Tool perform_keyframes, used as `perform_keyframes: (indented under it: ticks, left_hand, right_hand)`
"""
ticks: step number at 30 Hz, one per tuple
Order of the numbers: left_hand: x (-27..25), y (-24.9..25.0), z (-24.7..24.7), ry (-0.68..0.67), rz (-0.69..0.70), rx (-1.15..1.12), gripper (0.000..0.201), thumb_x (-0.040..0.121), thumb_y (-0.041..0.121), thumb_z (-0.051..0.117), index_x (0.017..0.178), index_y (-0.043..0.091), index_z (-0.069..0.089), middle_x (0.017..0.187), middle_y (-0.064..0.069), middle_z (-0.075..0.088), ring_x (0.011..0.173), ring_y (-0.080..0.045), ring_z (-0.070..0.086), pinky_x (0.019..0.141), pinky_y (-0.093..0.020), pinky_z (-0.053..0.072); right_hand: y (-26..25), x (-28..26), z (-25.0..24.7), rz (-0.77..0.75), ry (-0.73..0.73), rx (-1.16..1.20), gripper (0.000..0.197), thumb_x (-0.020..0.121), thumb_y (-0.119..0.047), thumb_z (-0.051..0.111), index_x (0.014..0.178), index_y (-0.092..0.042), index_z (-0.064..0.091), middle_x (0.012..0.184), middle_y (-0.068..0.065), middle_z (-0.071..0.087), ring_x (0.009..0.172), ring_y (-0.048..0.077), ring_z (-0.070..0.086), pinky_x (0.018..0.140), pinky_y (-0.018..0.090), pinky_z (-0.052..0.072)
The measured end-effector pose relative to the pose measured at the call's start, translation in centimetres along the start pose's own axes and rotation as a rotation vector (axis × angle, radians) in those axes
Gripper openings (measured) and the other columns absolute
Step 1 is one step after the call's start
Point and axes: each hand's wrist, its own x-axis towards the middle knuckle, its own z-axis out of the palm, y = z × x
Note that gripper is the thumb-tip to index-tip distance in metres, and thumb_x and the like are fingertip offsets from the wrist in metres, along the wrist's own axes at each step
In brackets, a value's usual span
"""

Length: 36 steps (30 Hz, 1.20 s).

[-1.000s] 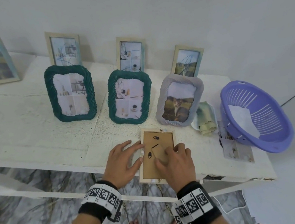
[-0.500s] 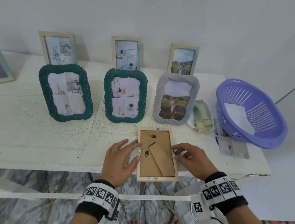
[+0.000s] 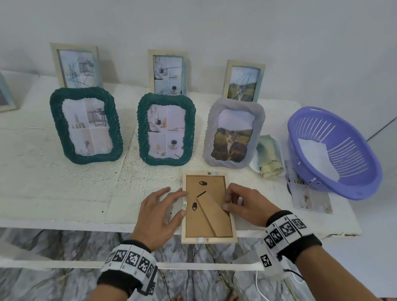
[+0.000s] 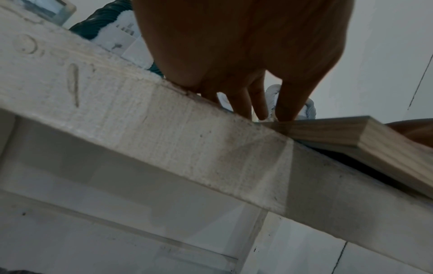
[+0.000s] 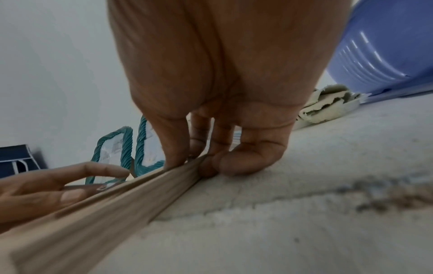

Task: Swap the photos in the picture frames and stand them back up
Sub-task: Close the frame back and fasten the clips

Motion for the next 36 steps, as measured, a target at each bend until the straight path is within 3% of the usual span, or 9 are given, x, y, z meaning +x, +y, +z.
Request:
perform_keyframes:
  ticks: [3, 6, 10, 14, 20, 24, 27, 31, 36]
  left_hand:
    - [0.0, -0.2, 0.3, 0.037, 0.025, 0.015, 0.051, 0.084, 0.058, 0.042, 0.129, 0.035, 0.052, 0.127, 0.011, 0.057, 0.135, -0.007, 0.034, 0.108, -0.034, 0.024]
    - [-0.1, -0.3, 0.4, 0.057, 0.034, 0.011, 0.049, 0.084, 0.057, 0.042, 0.125, 0.033, 0.055, 0.122, 0.016, 0.055, 0.131, 0.001, 0.029, 0.108, -0.032, 0.023]
    - [0.0, -0.4, 0.4, 0.020, 0.043, 0.028, 0.043, 0.087, 0.058, 0.039, 0.125, 0.044, 0.053, 0.134, 0.012, 0.054, 0.135, -0.003, 0.027, 0.107, -0.030, 0.020]
    - [0.0, -0.4, 0.5, -0.018, 0.060, 0.020, 0.035, 0.089, 0.057, 0.038, 0.120, 0.053, 0.054, 0.144, 0.017, 0.045, 0.138, -0.005, 0.025, 0.107, -0.028, 0.015]
    - [-0.1, -0.1, 0.4, -0.007, 0.066, 0.006, 0.031, 0.089, 0.056, 0.038, 0.114, 0.054, 0.056, 0.143, 0.019, 0.043, 0.136, -0.002, 0.023, 0.107, -0.027, 0.014]
    - [-0.1, 0.0, 0.4, -0.015, 0.055, 0.004, 0.033, 0.088, 0.057, 0.037, 0.115, 0.053, 0.056, 0.144, 0.019, 0.043, 0.136, 0.000, 0.022, 0.107, -0.026, 0.014]
    - [-0.2, -0.1, 0.3, -0.028, 0.043, 0.025, 0.036, 0.088, 0.058, 0.037, 0.119, 0.053, 0.053, 0.145, 0.018, 0.043, 0.137, 0.001, 0.020, 0.107, -0.024, 0.013]
    - [-0.2, 0.0, 0.2, -0.029, 0.035, 0.023, 0.039, 0.087, 0.061, 0.035, 0.120, 0.053, 0.053, 0.143, 0.020, 0.044, 0.136, 0.003, 0.020, 0.106, -0.022, 0.012]
    - [-0.2, -0.2, 0.3, -0.023, 0.043, 0.033, 0.038, 0.088, 0.061, 0.036, 0.121, 0.054, 0.053, 0.143, 0.021, 0.044, 0.139, -0.001, 0.022, 0.106, -0.022, 0.012]
  right_hand:
    - [0.1, -0.2, 0.5, -0.008, 0.045, -0.021, 0.018, 0.090, -0.024, 0.065, 0.083, -0.021, 0.049, 0.077, -0.011, 0.054, 0.061, -0.006, 0.047, 0.059, 0.010, 0.036]
    - [0.1, -0.1, 0.8, 0.020, 0.065, -0.053, 0.018, 0.091, -0.026, 0.063, 0.084, -0.021, 0.047, 0.076, -0.011, 0.052, 0.061, -0.001, 0.044, 0.059, 0.015, 0.035]
    - [0.0, -0.1, 0.8, 0.035, 0.054, -0.054, 0.018, 0.091, -0.028, 0.062, 0.084, -0.021, 0.047, 0.079, -0.008, 0.054, 0.064, 0.001, 0.045, 0.062, 0.022, 0.037]
    - [-0.1, -0.1, 0.7, 0.046, 0.043, -0.070, 0.017, 0.091, -0.029, 0.062, 0.086, -0.020, 0.047, 0.081, -0.005, 0.056, 0.064, 0.002, 0.045, 0.065, 0.026, 0.037]
    - [-0.3, -0.2, 0.6, 0.051, 0.031, -0.079, 0.018, 0.091, -0.028, 0.062, 0.085, -0.020, 0.047, 0.082, -0.002, 0.059, 0.064, 0.001, 0.045, 0.060, 0.020, 0.036]
    - [-0.9, 0.5, 0.1, 0.071, 0.030, -0.124, 0.019, 0.088, -0.034, 0.063, 0.090, -0.019, 0.052, 0.084, 0.002, 0.062, 0.071, 0.013, 0.053, 0.066, 0.031, 0.043]
    - [-1.7, 1.8, 0.2, 0.010, 0.234, -0.241, 0.018, 0.091, -0.027, 0.055, 0.104, -0.016, 0.056, 0.096, 0.005, 0.059, 0.085, 0.022, 0.057, 0.071, 0.033, 0.046]
    - [-2.6, 4.0, 0.6, 0.003, 0.229, -0.327, 0.049, 0.087, -0.013, 0.047, 0.136, -0.015, 0.049, 0.113, 0.013, 0.052, 0.104, 0.034, 0.052, 0.088, 0.043, 0.048]
    - [-3.4, 4.9, 0.9, 0.077, 0.187, -0.349, 0.040, 0.084, -0.003, 0.048, 0.122, -0.005, 0.059, 0.115, 0.019, 0.046, 0.105, 0.036, 0.050, 0.090, 0.036, 0.042]
